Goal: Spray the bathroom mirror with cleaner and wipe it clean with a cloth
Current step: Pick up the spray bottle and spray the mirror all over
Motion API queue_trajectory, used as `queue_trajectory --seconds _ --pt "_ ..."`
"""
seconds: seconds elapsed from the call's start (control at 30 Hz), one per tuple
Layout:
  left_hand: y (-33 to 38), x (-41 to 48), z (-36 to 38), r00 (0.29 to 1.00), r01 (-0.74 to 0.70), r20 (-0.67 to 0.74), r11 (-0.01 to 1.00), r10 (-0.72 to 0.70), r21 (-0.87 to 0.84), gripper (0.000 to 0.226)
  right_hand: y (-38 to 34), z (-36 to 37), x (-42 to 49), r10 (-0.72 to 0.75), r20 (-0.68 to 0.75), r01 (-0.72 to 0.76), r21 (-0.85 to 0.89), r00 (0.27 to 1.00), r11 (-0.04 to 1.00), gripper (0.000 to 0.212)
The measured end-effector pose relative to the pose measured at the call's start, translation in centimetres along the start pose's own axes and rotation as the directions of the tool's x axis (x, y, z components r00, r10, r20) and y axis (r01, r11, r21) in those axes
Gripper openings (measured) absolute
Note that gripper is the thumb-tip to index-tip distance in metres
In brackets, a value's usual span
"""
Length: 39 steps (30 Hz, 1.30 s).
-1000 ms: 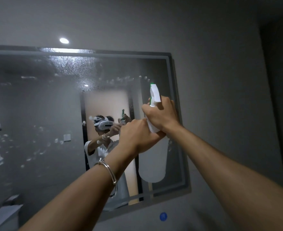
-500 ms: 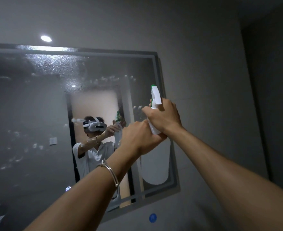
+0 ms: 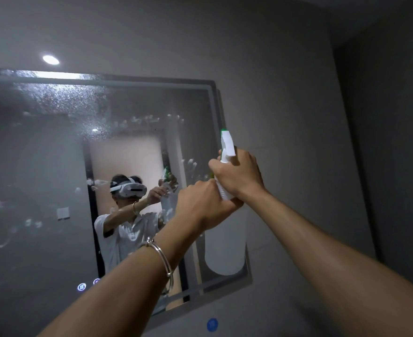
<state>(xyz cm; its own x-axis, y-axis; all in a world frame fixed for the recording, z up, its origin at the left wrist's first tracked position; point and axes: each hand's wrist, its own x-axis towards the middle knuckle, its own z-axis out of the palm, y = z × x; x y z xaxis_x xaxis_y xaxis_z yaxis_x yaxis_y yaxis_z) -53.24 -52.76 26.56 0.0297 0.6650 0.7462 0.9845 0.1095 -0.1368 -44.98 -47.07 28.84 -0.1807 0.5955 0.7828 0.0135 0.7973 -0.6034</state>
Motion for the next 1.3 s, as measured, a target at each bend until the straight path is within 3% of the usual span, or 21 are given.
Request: queue_trajectory --seconds 0.77,1.0,1.3 --pt "-1.0 -4.1 3.7 0.989 0.104 0.117 0.992 -0.095 -0.075 0.045 1.8 1.6 -3.9 0.151 0.14 -0.141 -0.077 0.979 0.987 0.021" --pt "0.2 -5.2 4.6 0.98 0.134 0.163 0.987 -0.118 -0.089 0.045 3.0 1.6 -4.6 0.205 0.135 -0.178 -0.186 0.969 0.966 0.021" --pt "0.1 -5.8 5.3 0.977 0.124 0.186 0.99 -0.109 -0.073 0.039 4.3 2.0 -5.3 0.216 0.175 -0.198 -0.114 0.961 0.973 0.013"
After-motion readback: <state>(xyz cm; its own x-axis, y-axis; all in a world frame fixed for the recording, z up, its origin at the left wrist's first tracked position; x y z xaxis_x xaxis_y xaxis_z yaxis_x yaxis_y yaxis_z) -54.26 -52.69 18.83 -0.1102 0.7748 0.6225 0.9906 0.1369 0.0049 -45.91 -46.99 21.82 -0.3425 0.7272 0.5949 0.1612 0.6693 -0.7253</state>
